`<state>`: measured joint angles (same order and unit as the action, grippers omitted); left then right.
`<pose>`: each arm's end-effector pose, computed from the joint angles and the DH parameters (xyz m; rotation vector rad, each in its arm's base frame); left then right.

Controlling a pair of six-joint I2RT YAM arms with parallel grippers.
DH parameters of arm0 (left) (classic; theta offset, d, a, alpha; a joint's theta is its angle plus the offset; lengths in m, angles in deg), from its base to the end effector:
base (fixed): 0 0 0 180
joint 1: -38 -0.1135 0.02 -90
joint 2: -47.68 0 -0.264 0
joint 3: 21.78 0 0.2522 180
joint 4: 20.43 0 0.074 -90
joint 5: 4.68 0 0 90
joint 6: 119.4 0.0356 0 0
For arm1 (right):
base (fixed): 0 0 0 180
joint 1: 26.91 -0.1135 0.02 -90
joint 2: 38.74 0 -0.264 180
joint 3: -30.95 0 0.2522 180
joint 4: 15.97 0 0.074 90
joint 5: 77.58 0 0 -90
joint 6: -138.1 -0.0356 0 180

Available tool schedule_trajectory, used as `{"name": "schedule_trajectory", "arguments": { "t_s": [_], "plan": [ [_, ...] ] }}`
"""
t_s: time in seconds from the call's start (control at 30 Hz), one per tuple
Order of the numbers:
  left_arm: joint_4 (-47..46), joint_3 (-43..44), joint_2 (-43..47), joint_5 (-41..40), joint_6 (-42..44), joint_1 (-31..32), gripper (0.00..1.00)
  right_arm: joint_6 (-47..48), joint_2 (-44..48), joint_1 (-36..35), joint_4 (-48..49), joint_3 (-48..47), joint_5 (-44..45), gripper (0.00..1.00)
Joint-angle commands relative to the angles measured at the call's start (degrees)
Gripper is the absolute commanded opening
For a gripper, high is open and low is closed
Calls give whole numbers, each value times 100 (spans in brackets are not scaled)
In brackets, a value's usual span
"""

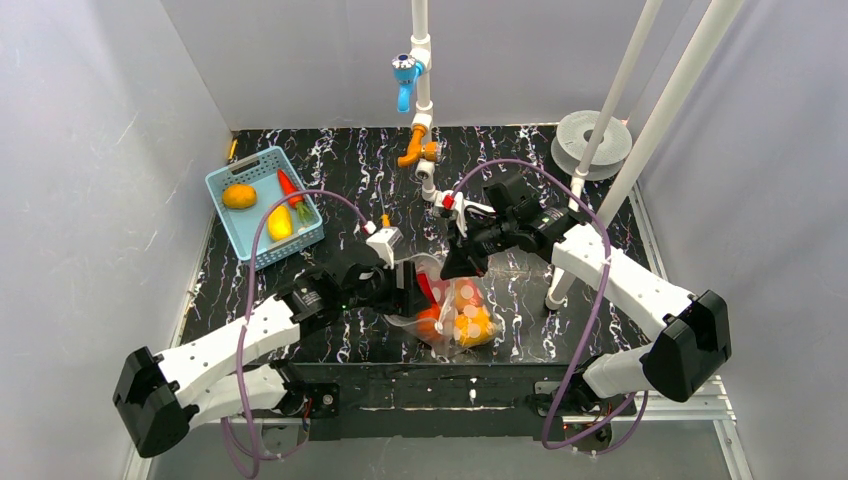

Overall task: Open the zip-top bag and remove the fake food
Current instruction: Pick up the fake vegetable from the zipper food storage bag.

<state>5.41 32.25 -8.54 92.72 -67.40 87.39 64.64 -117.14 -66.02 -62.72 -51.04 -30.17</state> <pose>0.1408 -0.1713 0.2719 0.3080 2.2144 -1.0312 0.2112 0.2027 0.3194 -1.3996 1.8301 1.0610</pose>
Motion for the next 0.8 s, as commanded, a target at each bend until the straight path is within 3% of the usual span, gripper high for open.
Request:
{"name": "schedule_trajectory", "arguments": {
  "t_s": [0.0, 0.47, 0.77],
  "plan": [
    [141, 262, -221, -145, 147, 156, 70, 37, 183, 18, 87, 37, -182, 1],
    [-232, 18, -904, -523, -231, 546, 73, 25, 158, 18, 92, 38, -178, 1],
    [-425, -198, -863, -524, -408, 572, 59, -35, 132, 18, 166, 73, -125, 1]
  ]
}}
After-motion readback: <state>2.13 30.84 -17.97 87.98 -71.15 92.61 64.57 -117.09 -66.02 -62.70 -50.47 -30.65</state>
